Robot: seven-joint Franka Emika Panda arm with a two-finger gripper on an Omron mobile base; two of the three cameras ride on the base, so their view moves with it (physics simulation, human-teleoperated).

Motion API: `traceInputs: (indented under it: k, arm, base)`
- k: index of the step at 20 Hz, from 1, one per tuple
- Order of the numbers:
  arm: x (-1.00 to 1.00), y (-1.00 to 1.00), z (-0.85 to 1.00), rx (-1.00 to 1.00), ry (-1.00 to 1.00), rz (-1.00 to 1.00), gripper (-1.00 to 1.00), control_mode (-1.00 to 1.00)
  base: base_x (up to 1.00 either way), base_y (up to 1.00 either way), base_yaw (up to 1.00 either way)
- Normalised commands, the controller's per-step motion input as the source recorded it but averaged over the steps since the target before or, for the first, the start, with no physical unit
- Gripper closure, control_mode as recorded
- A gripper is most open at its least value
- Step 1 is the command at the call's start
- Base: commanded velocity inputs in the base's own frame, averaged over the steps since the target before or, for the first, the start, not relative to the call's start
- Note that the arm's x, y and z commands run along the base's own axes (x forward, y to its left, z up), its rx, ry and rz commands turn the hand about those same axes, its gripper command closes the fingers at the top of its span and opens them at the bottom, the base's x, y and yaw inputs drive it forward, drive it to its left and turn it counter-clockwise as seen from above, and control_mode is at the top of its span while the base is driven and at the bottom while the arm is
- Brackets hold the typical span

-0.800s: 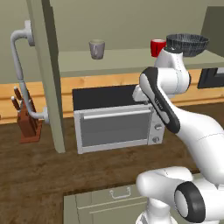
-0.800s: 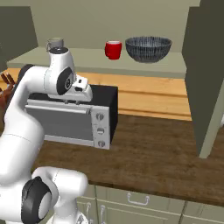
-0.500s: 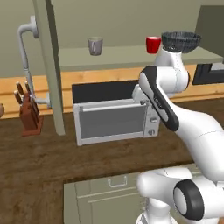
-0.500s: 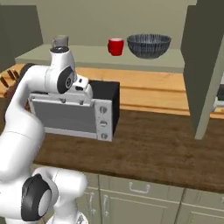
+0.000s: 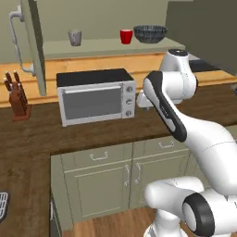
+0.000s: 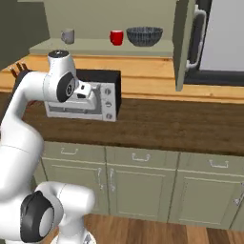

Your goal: Gather all objects into one cabinet and sort the glasses and bowls to opposite sides.

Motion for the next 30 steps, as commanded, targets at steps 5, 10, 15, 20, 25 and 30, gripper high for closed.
traceInputs:
  k: [5,10,15,20,25,30]
  arm:
    - [0.0,0.0,0.0,0.0,0.0,0.0,-1.0,1.0]
    - [0.0,0.0,0.0,0.0,0.0,0.0,-1.0,1.0]
    - [0.0,0.0,0.0,0.0,0.0,0.0,-1.0,1.0]
    - [0.0,0.0,0.0,0.0,0.0,0.0,-1.0,1.0]
    - [0.0,0.0,0.0,0.0,0.0,0.0,-1.0,1.0]
    - [0.0,0.0,0.0,0.0,0.0,0.0,-1.0,1.0]
  base:
    - [-0.49,-0.56,-0.53]
    - [-0.18,-0.03,-0.4]
    - [-0.15,-0.75,-0.48]
    - [-0.17,-0.94,-0.48]
    - [-0.1,-1.0,-0.46]
    - [-0.07,-1.0,-0.49]
